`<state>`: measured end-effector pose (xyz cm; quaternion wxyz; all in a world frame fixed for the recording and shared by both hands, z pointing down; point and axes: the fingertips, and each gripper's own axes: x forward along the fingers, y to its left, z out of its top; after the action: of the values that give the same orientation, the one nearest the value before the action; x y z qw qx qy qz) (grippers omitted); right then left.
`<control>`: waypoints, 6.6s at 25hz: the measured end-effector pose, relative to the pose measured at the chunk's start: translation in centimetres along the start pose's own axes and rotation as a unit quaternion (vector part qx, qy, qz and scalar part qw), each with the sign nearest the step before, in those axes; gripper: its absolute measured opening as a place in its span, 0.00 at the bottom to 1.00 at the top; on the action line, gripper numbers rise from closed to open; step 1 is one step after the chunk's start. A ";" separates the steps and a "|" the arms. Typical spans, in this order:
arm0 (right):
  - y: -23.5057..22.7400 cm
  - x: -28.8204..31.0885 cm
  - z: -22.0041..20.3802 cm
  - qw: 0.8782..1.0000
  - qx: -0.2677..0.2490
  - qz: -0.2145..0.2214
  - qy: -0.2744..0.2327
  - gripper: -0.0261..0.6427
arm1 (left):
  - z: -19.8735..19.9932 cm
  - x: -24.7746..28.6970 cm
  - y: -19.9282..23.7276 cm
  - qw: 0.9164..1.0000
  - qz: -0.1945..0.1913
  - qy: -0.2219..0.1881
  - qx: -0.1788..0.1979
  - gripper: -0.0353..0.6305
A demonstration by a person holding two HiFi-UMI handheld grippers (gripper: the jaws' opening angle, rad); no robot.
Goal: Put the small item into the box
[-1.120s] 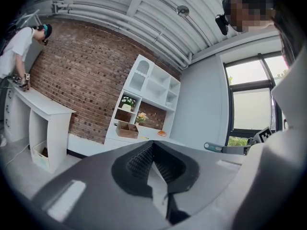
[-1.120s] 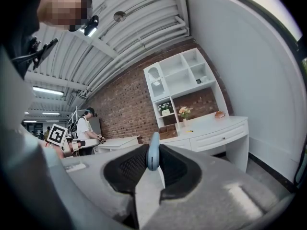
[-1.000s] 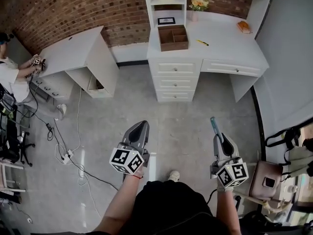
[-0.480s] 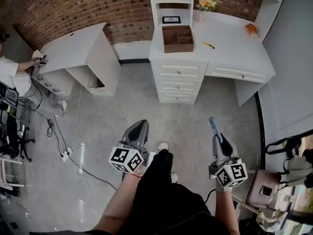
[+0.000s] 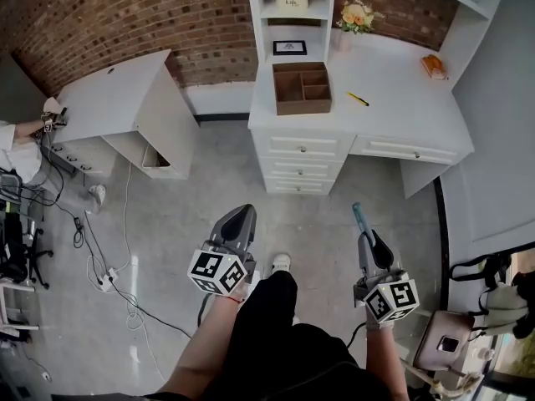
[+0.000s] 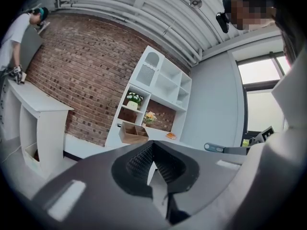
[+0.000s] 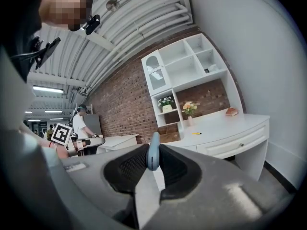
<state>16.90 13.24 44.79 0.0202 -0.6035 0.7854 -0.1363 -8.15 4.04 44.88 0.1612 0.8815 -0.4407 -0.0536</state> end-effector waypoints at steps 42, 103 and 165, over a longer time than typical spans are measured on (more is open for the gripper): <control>-8.6 25.4 4.5 1.000 -0.017 -0.008 0.012 0.14 | 4.5 23.5 13.6 1.000 -0.026 0.006 -0.007 0.06; -12.9 46.1 -0.4 0.884 -0.285 0.227 0.294 0.14 | 5.9 39.4 20.1 0.995 0.096 -0.002 -0.024 0.06; -13.6 46.0 1.2 0.935 -0.185 0.139 0.268 0.22 | 6.0 40.5 21.6 0.998 0.034 0.030 -0.035 0.06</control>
<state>17.51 -34.00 52.94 -0.2843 -0.4227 0.8489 -0.1407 -1.47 -41.65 48.37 0.2066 0.8612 -0.4628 -0.0370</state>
